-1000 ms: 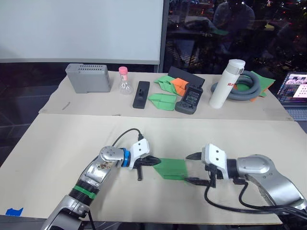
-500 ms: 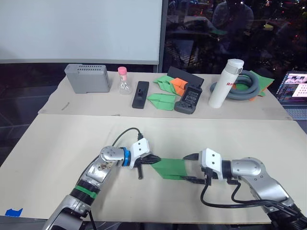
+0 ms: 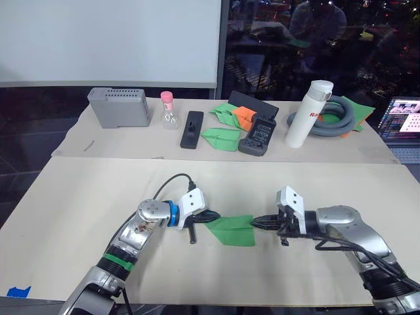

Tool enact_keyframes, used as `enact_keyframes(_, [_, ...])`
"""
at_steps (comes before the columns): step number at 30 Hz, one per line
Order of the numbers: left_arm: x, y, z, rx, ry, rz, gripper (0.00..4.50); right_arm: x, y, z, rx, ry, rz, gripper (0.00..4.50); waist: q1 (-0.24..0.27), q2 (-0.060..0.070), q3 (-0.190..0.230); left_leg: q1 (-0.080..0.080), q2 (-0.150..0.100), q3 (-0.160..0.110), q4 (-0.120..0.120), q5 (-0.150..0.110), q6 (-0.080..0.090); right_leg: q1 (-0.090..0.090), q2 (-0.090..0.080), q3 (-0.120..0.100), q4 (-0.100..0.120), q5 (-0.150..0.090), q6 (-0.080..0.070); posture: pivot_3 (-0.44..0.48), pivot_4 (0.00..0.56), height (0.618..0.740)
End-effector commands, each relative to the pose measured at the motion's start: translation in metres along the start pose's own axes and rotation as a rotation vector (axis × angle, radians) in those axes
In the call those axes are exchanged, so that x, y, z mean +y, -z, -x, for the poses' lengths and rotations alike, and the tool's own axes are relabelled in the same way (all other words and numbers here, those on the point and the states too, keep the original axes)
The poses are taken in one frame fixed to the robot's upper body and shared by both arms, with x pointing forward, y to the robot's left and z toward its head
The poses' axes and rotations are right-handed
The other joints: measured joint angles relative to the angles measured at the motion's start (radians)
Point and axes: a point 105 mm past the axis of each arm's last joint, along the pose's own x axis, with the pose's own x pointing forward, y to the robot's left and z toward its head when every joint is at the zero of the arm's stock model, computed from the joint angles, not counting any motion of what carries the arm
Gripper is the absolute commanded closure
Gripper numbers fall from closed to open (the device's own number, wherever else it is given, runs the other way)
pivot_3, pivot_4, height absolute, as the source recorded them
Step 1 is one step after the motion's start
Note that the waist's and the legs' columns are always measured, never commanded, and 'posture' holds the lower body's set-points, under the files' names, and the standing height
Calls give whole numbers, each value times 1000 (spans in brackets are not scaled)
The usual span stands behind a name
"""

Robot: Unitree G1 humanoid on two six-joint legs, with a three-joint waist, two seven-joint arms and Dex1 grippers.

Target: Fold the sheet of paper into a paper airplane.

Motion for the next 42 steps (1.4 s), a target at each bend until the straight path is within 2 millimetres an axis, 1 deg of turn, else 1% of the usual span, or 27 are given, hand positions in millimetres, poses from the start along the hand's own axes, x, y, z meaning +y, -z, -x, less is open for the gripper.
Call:
enact_keyframes(1, [-3, 20, 0, 74, -15, 25, 4500, -4, -6, 1, -9, -6, -69, 4484, 0, 0, 0, 0, 0, 0, 0, 0, 0, 0, -1, 0, 0, 0, 0, 0, 150, 740])
enact_keyframes(4, [-1, 19, 0, 68, -31, 26, 4500, -2, -11, -1, -21, -34, -119, 4484, 0, 0, 0, 0, 0, 0, -1, 0, 0, 0, -1, 0, -1, 0, 0, 0, 150, 740])
enact_keyframes(7, [-1, 19, 0, 68, -37, 26, 4500, -1, -12, 0, -14, -45, -133, 4484, -1, 0, 0, 0, 0, 0, -4, 0, -1, 0, -1, 1, -3, 0, 0, 0, 150, 740])
enact_keyframes(11, [-1, 20, 0, 70, -39, 28, 4500, -1, -10, 2, 7, -33, -72, 4484, -1, 0, 0, 0, 0, 0, -7, 1, -1, 0, -1, 0, -6, 0, 0, 0, 150, 740])
enact_keyframes(13, [-2, 21, 0, 71, -39, 28, 4500, -4, -10, 3, 4, -19, -80, 4484, -1, 0, 0, 0, -1, 0, -8, 1, -1, 0, -1, -1, -7, 0, 0, 0, 150, 740])
enact_keyframes(15, [-2, 21, 0, 72, -37, 28, 4500, 2, -9, 4, 12, -54, -96, 3870, -1, 0, 0, 0, -1, 0, -9, 1, -1, 0, -1, -1, -8, 0, 0, 0, 150, 740])
enact_keyframes(17, [-2, 21, -1, 71, -36, 27, 4500, 1, -12, 5, -8, -39, -72, 3287, -1, 0, 0, 0, -1, 0, -10, 1, -1, 0, -1, -1, -9, 0, 0, 0, 150, 740])
enact_keyframes(19, [-2, 21, -2, 74, -30, 22, 4500, 0, -13, 5, -15, -22, -72, 2562, -1, 0, 0, 0, -1, 0, -10, 1, -1, 0, -1, -2, -10, 0, 0, 0, 150, 740])
enact_keyframes(22, [-2, 21, -2, 77, -25, 17, 4500, 5, -13, 6, -20, -49, -89, 2562, 0, 0, 0, 0, -1, 0, -10, 1, -1, 0, -1, -2, -10, 0, 0, 0, 150, 740])
enact_keyframes(28, [-3, 21, -3, 81, -18, 17, 4500, 4, -13, 7, -49, -38, -128, 2562, 0, 0, 0, 0, -1, 0, -11, 1, -1, 0, -1, -2, -10, 0, 0, 0, 150, 740])
enact_keyframes(31, [-4, 22, -3, 83, -14, 18, 4500, 2, -16, 7, -62, -36, -151, 3394, 0, 0, 0, 0, -1, 0, -11, 1, -1, 0, -1, -2, -10, 0, 0, 0, 150, 740])
enact_keyframes(33, [-6, 24, -3, 90, -5, 17, 4500, 2, -16, 3, -60, -51, -169, 4127, 0, 0, 0, 0, -1, 0, -11, 1, -1, 0, -1, -1, -10, 0, 0, 0, 150, 740])
enact_keyframes(34, [-6, 24, -3, 91, -4, 18, 4500, 3, -16, 2, -58, -60, -176, 4399, 0, 0, 0, 0, -1, 0, -11, 1, -1, 0, -1, -1, -10, 1, 0, 0, 150, 740])
enact_keyframes(35, [-6, 24, -3, 92, -5, 18, 4500, 3, -16, 0, -59, -64, -189, 4478, 0, 0, 0, 0, -1, 0, -11, 1, -1, 0, -1, -1, -11, 1, 0, 0, 150, 740])
enact_keyframes(39, [-6, 24, -2, 93, -9, 17, 4500, 3, -15, -5, -60, -73, -245, 4478, 0, 0, 0, 0, -1, 0, -11, 1, -1, 0, -1, -1, -11, 1, 0, 0, 150, 740])
enact_keyframes(42, [-6, 26, 0, 97, -13, 17, 4500, 4, -9, -9, -26, -79, -304, 4478, -1, 0, 0, 0, -1, 0, -12, 1, -1, 0, -1, -1, -11, 1, 0, 0, 150, 740])
